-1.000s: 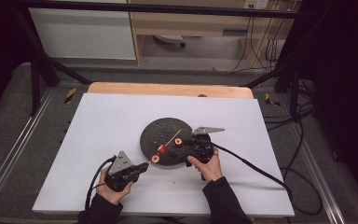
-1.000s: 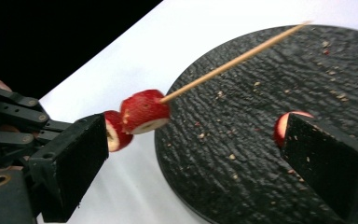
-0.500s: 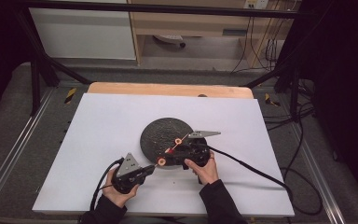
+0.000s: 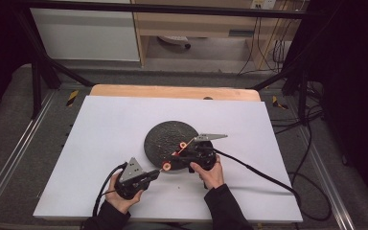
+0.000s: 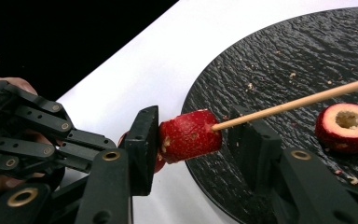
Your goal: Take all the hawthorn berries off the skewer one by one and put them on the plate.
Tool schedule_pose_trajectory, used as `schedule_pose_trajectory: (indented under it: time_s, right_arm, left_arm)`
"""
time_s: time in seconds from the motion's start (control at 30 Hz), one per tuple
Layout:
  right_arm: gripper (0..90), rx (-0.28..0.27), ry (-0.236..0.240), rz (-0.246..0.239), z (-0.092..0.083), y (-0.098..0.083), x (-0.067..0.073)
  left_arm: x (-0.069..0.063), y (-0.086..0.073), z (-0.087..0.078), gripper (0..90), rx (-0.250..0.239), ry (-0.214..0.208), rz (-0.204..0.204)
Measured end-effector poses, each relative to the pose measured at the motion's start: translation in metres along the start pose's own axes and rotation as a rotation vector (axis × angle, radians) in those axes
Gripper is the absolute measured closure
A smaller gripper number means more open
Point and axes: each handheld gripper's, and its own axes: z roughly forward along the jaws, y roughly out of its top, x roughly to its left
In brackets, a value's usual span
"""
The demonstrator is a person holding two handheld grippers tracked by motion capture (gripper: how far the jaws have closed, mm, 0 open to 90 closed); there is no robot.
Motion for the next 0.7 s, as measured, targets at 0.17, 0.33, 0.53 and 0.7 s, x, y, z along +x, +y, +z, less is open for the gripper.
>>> schedule_pose_trajectory:
  time_s: [0.17,0.33,0.53,0.7]
  right_arm:
    - [57.7,-0.006,0.015,0.011,-0.003,0.003,0.0]
    - [59.0,-0.014,0.016,0.014,-0.007,0.008,-0.001]
    - [59.6,-0.02,0.013,0.02,-0.01,0.013,-0.003]
    - [59.6,-0.047,-0.027,0.022,-0.018,0.022,-0.007]
  left_arm:
    - [0.0,0.001,-0.002,88.0,-0.012,-0.002,0.002]
    - [0.0,0.002,-0.004,88.0,-0.022,0.0,0.003]
    - [0.001,0.002,-0.006,88.0,-0.029,0.001,0.001]
    - [0.003,0.001,-0.01,88.0,-0.036,0.003,-0.001]
